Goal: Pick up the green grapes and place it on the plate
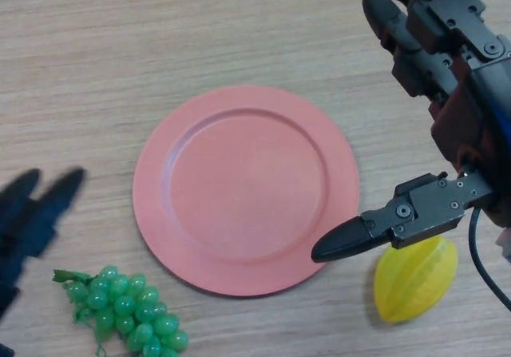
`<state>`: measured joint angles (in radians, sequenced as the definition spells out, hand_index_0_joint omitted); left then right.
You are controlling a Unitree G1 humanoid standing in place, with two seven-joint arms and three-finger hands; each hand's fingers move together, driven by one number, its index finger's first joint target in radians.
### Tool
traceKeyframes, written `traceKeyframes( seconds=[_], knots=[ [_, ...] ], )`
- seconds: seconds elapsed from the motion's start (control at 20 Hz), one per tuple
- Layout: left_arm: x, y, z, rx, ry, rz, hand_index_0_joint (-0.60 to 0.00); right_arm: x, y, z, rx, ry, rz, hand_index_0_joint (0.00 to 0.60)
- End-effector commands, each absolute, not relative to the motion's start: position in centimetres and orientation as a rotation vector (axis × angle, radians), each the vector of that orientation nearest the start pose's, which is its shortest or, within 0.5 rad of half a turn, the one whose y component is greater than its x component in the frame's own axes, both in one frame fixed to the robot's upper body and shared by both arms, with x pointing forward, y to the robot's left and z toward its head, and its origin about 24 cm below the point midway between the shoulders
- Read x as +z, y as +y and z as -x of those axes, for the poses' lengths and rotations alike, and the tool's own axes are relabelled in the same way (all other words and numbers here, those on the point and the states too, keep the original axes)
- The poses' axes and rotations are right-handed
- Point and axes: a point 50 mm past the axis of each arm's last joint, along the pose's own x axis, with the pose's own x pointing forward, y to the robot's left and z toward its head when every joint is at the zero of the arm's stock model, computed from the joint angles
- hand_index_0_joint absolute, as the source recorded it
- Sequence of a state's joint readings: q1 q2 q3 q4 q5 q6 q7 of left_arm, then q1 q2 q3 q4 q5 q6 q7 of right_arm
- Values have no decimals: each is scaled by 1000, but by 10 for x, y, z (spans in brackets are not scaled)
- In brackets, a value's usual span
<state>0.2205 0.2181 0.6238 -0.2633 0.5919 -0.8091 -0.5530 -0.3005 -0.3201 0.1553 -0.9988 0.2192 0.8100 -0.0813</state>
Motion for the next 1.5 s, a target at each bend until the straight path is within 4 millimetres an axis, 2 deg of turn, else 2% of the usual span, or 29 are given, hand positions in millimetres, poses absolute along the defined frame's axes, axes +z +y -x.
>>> traceKeyframes(
  seconds=[0.05, 0.25, 0.5, 0.6, 0.65, 0.7, 0.75, 1.0, 1.1, 1.3, 1.45, 1.5],
  knots=[
    [128, 257, -163, -192, -444, -1458, 0, 254, -120, -194, 272, -615, 185, 0],
    [112, 249, -163, -295, -416, -1510, 0, 255, -122, -193, 269, -618, 179, 0],
    [103, 245, -158, -362, -420, -1504, 0, 256, -124, -193, 262, -622, 174, 0],
    [101, 245, -158, -371, -426, -1518, -200, 255, -124, -194, 262, -621, 175, 0],
    [99, 245, -159, -389, -438, -1549, -350, 255, -124, -194, 262, -618, 176, 0],
    [96, 245, -160, -407, -447, -1577, -450, 255, -123, -194, 261, -617, 178, 0],
    [88, 245, -165, -439, -465, -1642, -591, 255, -123, -194, 261, -614, 182, 0],
    [75, 254, -165, -553, -443, -1828, -600, 255, -122, -194, 261, -615, 173, 0],
    [82, 257, -165, -539, -481, -1866, -600, 254, -122, -194, 261, -613, 174, 0],
    [115, 243, -162, -433, -567, -1651, -600, 254, -122, -194, 262, -611, 174, 0],
    [163, 232, -166, -344, -661, -1534, -600, 255, -121, -193, 264, -619, 169, 0],
    [173, 229, -170, -319, -685, -1516, -600, 255, -121, -193, 264, -619, 170, 0]
  ],
)
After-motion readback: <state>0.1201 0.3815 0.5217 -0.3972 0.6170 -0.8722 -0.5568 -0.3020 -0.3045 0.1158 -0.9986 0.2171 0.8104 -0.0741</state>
